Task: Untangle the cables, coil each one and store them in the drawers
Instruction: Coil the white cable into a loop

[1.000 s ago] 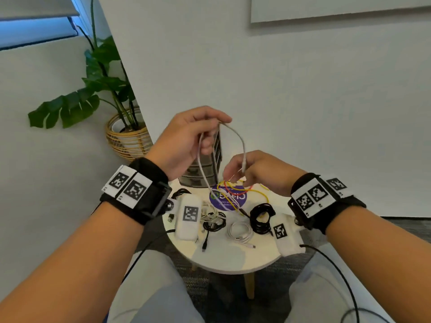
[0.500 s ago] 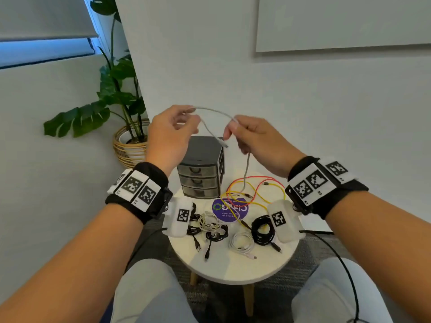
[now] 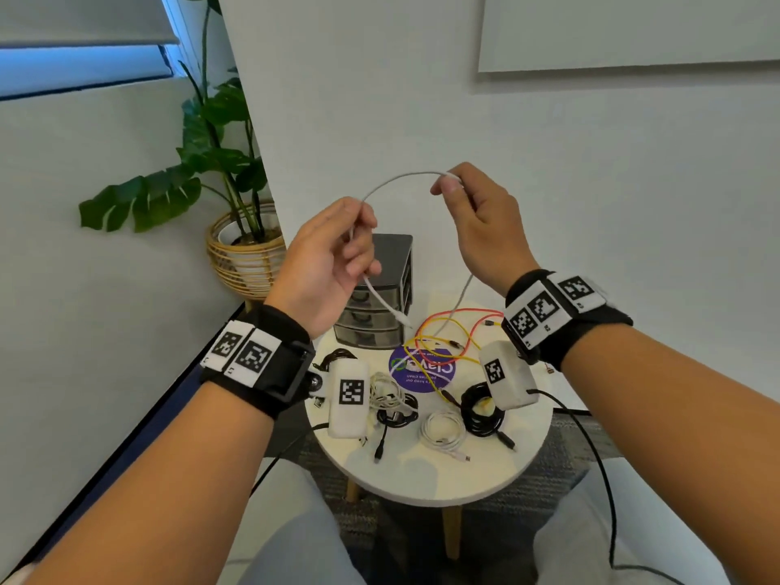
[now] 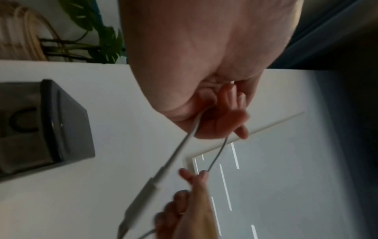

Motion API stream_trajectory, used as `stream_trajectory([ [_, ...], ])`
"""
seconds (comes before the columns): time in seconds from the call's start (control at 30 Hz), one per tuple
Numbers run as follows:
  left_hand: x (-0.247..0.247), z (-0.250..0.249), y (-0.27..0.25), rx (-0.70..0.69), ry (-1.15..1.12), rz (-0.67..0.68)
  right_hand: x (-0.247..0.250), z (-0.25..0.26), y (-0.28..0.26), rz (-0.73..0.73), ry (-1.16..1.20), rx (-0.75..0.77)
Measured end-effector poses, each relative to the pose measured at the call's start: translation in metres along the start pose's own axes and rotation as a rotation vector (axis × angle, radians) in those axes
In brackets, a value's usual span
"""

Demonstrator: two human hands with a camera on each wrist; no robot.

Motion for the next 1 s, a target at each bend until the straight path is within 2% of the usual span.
stream_trajectory([
  [0.1, -0.012, -0.001, 0.005, 0.011, -0.112, 0.086, 0.001, -0.037, -0.009, 0.05, 0.004, -0.169],
  [0.17, -0.017, -0.002, 0.011, 0.001, -0.149, 0.095, -0.001, -0.064, -0.019, 0.124, 0.09, -0.368],
  [0.2, -0.018, -0.001, 0.014, -0.002, -0.16, 0.079, -0.002, -0.076, -0.025, 0.154, 0.084, -0.409],
  [0.27, -0.02, 0.004, 0.022, -0.034, -0.156, 0.005, -0.006, -0.087, -0.035, 0.248, -0.047, -0.339],
  [0.33, -0.021, 0.009, 0.029, -0.08, -0.056, -0.117, -0.018, -0.081, -0.042, 0.445, -0.154, -0.222],
  [0.43, -0.014, 0.021, 0.047, -0.118, 0.241, -0.249, -0.041, -0.056, -0.043, 0.772, -0.248, -0.101],
  [0.5, -0.008, 0.029, 0.058, -0.068, 0.435, -0.234, -0.047, -0.036, -0.032, 0.835, -0.223, -0.048],
  [0.6, -0.005, 0.037, 0.059, 0.027, 0.632, -0.155, -0.041, -0.01, -0.003, 0.785, -0.067, -0.003],
  [0.67, -0.005, 0.04, 0.051, 0.054, 0.578, -0.103, -0.033, -0.001, 0.017, 0.77, -0.012, 0.021],
  [0.77, -0.008, 0.041, 0.045, 0.033, 0.393, 0.037, -0.019, -0.002, 0.036, 0.712, -0.1, 0.083],
  [0.83, -0.012, 0.038, 0.045, 0.051, 0.305, 0.113, -0.01, -0.008, 0.039, 0.653, -0.073, 0.087],
  [1.0, -0.026, 0.025, 0.048, 0.098, 0.27, 0.194, 0.002, -0.034, 0.032, 0.36, 0.152, -0.027],
])
Point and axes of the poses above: each hand's wrist, its own y-axis towards the middle knuckle, its own x-axis out of the back of the hand, z = x × y, the point moved 3 cm from there along y, towards the middle knuckle, and after that the axes turned 9 degrees about y, right-handed, at the moved point
